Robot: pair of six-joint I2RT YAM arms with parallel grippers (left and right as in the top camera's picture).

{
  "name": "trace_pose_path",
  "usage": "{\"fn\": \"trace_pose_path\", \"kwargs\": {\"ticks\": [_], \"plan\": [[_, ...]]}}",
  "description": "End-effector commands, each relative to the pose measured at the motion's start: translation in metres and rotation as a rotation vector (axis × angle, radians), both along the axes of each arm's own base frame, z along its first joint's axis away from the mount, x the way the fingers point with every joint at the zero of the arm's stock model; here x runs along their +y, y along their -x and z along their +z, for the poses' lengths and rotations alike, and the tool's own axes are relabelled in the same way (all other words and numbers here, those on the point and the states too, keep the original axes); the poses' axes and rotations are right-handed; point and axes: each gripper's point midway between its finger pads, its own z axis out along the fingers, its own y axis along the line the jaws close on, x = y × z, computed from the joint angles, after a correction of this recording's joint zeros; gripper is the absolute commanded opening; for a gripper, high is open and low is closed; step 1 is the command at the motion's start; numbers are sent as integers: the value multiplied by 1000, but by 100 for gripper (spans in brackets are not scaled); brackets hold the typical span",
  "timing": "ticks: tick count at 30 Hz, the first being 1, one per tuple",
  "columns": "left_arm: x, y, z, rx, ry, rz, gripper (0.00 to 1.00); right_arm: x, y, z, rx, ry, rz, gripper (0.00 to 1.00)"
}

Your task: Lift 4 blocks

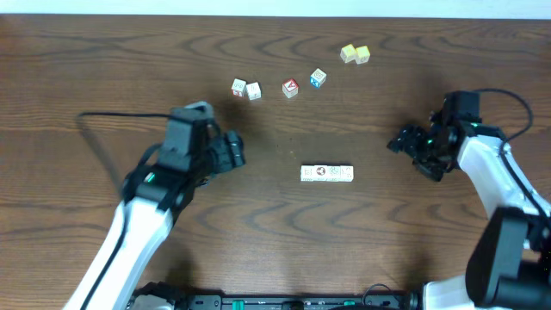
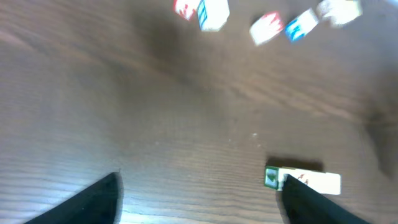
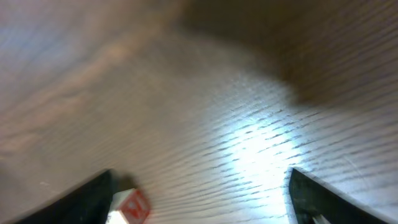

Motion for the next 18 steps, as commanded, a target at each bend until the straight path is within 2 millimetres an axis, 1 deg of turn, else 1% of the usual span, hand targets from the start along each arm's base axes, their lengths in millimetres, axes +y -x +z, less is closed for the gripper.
{"fn": "trace_pose_path", "kwargs": {"ticks": [1,2,4,5,6,7,8,9,11,12,13,14,15,16,17,18], "plan": [[18,6,41,-123,-22,67,66,-2,-11,35,-103,8,-1,82],[19,10,48,-145,-17,67,56,2,-10,38,-106,-10,6,88],[20,15,57,-173,1,71,41,12,-6,41,-102,-52,26,89],[20,16,57,-168,9,80,40,15,-4,41,-94,-61,33,89],[21,18,55,-156,18,92,38,19,-3,40,-89,-72,44,91],[21,18,51,-136,25,105,34,24,0,38,-80,-72,57,92],[21,19,45,-110,28,116,31,28,3,36,-69,-70,76,90],[21,18,38,-82,34,130,27,34,6,34,-61,-67,102,82],[16,17,24,-22,47,132,21,42,9,29,-53,-63,133,80],[9,16,15,16,62,108,15,48,11,27,-49,-63,151,77],[2,15,7,52,79,84,12,53,14,25,-45,-58,177,66],[-4,15,0,82,96,62,10,57,17,22,-42,-45,207,53],[-11,14,-9,118,112,41,8,59,18,20,-37,-26,222,32],[-18,12,-18,152,124,21,8,60,21,17,-25,4,231,14],[-25,10,-34,200,127,4,7,60,23,13,-17,47,238,2],[-28,9,-42,223,124,-3,7,60,24,12,-15,64,243,1]]}}
